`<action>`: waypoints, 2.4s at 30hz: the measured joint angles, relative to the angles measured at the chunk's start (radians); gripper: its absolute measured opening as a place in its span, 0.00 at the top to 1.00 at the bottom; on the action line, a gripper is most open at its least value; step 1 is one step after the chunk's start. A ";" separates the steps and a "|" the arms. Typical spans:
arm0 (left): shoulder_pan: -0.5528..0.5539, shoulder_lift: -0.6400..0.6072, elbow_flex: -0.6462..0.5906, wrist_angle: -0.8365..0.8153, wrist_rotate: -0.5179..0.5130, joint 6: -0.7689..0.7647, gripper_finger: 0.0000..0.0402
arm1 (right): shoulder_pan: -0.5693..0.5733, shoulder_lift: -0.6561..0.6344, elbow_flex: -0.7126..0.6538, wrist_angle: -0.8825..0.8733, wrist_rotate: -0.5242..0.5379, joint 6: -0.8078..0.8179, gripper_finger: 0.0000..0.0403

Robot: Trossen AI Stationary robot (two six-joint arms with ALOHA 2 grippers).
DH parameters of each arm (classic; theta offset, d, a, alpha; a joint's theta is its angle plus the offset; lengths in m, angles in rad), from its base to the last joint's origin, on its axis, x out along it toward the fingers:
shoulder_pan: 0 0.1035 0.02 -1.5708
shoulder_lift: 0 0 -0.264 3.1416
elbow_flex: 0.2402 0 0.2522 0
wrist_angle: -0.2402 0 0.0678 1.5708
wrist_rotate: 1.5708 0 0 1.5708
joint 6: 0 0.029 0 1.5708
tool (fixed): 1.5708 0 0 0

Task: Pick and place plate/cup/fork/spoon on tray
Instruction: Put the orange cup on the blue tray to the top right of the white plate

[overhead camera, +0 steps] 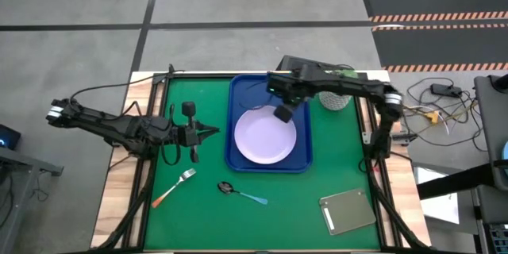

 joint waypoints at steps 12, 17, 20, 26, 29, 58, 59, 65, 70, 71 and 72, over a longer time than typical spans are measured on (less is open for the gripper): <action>0.000 0.000 0.000 -0.017 -0.066 0.031 1.00 | -0.072 0.388 0.520 -0.057 0.030 -0.424 0.98; 0.000 0.000 0.000 -0.027 -0.087 0.032 1.00 | -0.092 0.453 0.577 0.022 -0.071 -0.595 0.98; 0.000 0.001 0.000 -0.027 -0.087 0.031 1.00 | -0.099 0.480 0.577 0.068 -0.076 -0.655 0.98; 0.000 0.001 0.000 -0.024 -0.086 0.030 1.00 | -0.109 0.511 0.576 0.142 -0.079 -0.697 0.98; 0.000 0.001 0.000 -0.024 -0.087 0.029 1.00 | -0.110 0.523 0.576 0.145 -0.094 -0.707 0.98; 0.000 0.002 0.000 -0.017 -0.086 0.030 1.00 | -0.114 0.495 0.580 0.222 -0.094 -0.712 0.74; 0.000 0.002 0.000 -0.017 -0.087 0.030 1.00 | -0.114 0.484 0.580 0.220 -0.094 -0.708 0.74; 0.000 0.002 0.000 -0.017 -0.087 0.030 1.00 | -0.124 0.422 0.581 0.173 -0.099 -0.667 0.80; 0.000 0.004 0.000 -0.017 -0.088 0.023 1.00 | -0.186 0.415 0.576 0.152 -0.123 -0.640 0.93; 0.000 0.004 0.000 -0.018 -0.088 0.022 1.00 | -0.199 0.419 0.572 0.152 -0.127 -0.638 0.95; 0.000 0.004 0.000 -0.018 -0.088 0.021 1.00 | -0.212 0.424 0.566 0.153 -0.126 -0.635 0.96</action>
